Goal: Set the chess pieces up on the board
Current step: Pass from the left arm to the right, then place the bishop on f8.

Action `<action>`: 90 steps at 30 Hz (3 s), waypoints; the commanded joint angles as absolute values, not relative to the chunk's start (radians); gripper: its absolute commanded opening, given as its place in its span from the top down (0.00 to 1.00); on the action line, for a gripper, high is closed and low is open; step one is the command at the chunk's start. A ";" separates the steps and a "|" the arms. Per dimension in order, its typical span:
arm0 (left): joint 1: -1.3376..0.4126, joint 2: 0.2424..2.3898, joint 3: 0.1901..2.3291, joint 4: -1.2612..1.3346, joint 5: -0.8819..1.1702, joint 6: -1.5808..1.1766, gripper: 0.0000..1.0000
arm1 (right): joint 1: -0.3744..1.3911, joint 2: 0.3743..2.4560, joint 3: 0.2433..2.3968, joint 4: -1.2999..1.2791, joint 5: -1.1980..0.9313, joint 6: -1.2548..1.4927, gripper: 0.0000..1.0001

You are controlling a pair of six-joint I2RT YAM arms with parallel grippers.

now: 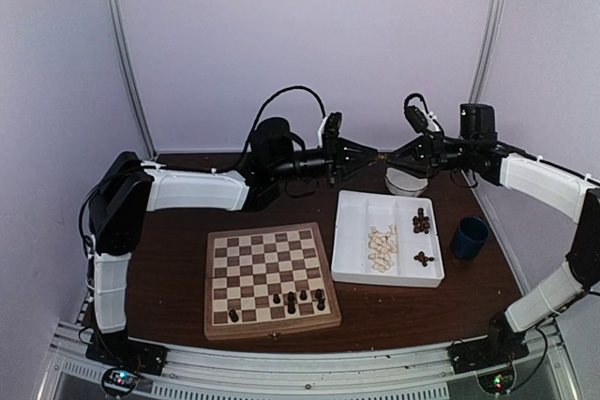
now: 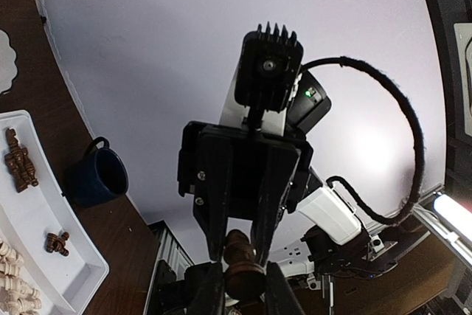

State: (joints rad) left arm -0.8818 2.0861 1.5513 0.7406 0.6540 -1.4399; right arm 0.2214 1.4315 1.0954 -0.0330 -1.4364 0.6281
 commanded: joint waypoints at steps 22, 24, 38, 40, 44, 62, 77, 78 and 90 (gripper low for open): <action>-0.785 1.892 1.364 0.614 0.663 -1.276 0.03 | 0.311 1.473 1.517 -0.980 -1.045 -0.288 0.87; -0.752 1.787 1.332 0.399 0.622 -1.135 0.02 | 0.410 1.474 1.552 -1.054 -0.925 -0.380 0.87; -0.687 1.253 1.229 -0.609 -0.311 -0.606 0.02 | 0.998 1.754 1.799 -1.278 -0.394 -0.657 0.89; -0.676 1.185 1.169 -0.592 -0.340 -0.617 0.03 | 1.055 1.844 1.876 -1.309 -0.361 -0.671 0.90; -0.664 1.094 1.085 -0.569 -0.364 -0.623 0.02 | 1.138 1.997 2.029 -1.366 -0.326 -0.673 0.90; -0.658 1.036 1.047 -0.599 -0.359 -0.569 0.03 | 1.279 2.328 2.298 -1.384 -0.176 -0.661 0.91; -0.658 1.038 1.023 -0.603 -0.321 -0.592 0.03 | 1.283 2.411 2.350 -1.368 -0.170 -0.663 0.90; -0.658 1.038 1.021 -0.602 -0.319 -0.592 0.02 | 1.282 2.415 2.349 -1.366 -0.167 -0.663 0.90; -0.658 1.036 0.996 -0.603 -0.289 -0.610 0.03 | 1.291 2.464 2.376 -1.346 -0.131 -0.650 0.89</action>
